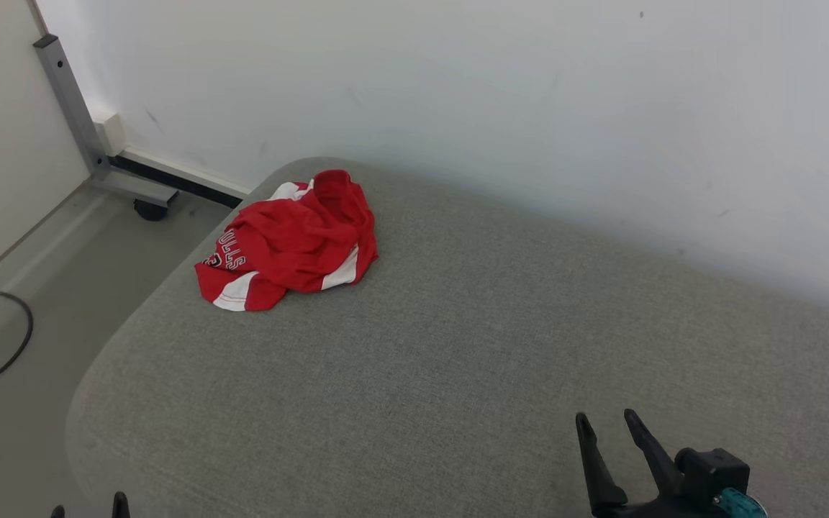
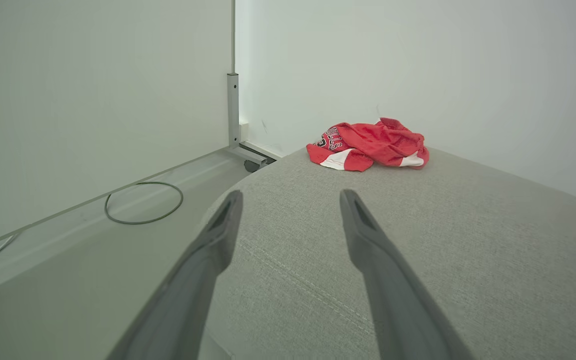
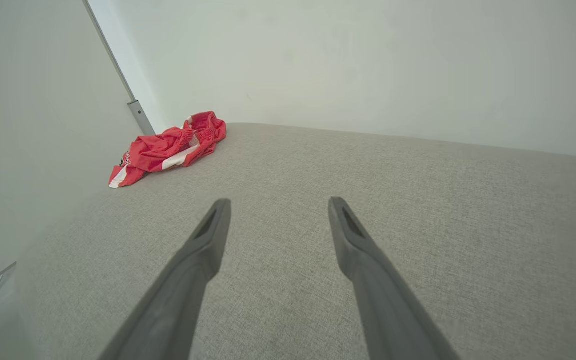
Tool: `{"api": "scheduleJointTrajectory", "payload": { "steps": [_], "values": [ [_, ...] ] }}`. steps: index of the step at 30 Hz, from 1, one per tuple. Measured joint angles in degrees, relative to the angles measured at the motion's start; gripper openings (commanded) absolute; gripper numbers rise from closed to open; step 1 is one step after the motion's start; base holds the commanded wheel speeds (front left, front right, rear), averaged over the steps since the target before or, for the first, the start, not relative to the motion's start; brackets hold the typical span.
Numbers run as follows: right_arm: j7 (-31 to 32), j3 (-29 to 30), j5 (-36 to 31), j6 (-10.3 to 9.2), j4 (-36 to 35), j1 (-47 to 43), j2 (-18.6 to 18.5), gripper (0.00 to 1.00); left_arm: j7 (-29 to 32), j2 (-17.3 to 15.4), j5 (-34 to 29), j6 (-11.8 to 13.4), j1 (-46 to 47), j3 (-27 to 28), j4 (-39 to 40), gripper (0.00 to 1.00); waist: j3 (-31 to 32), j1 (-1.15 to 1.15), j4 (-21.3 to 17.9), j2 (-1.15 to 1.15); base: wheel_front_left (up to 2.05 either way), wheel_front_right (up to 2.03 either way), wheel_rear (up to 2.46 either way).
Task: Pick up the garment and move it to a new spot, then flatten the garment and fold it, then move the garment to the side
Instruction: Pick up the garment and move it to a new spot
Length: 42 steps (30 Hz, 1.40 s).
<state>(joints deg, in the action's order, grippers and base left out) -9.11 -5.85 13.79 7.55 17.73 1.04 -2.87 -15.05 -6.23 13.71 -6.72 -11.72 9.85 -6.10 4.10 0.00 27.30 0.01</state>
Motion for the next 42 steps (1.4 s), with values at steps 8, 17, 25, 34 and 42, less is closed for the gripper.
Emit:
{"api": "scheduleJointTrajectory", "payload": {
  "steps": [8,17,25,34,42],
  "values": [
    [-0.34,-1.42,-0.21,0.00,1.55,1.48,-0.01,1.00,0.00,1.49,-0.91,0.13,-0.73,1.27,1.19,1.00,-1.20,0.00,1.06,0.00,0.00,0.00,0.00],
    [-0.58,-1.82,-0.81,0.00,2.05,1.96,-0.01,1.00,0.00,2.33,-1.47,0.09,-0.79,1.68,1.08,1.00,-1.16,0.00,0.97,-0.01,0.00,0.00,0.00],
    [1.13,-0.98,-3.97,0.00,-0.47,0.85,0.00,1.00,3.07,2.50,0.87,-0.36,6.45,-2.99,-5.03,1.00,-2.40,0.00,1.51,0.00,0.00,0.00,0.00],
    [9.18,-2.36,-9.24,0.00,-13.99,-0.56,-5.66,1.00,10.68,0.91,4.21,-0.68,29.51,-10.04,-16.92,1.00,-7.95,0.00,2.25,-0.01,0.00,0.00,0.00],
    [19.05,-7.27,-9.77,0.00,-32.61,0.43,-16.24,1.00,15.15,0.42,13.15,-0.70,47.91,-9.46,-31.81,1.00,-16.49,0.01,1.04,-0.01,0.00,0.00,0.00]
  ]
}}
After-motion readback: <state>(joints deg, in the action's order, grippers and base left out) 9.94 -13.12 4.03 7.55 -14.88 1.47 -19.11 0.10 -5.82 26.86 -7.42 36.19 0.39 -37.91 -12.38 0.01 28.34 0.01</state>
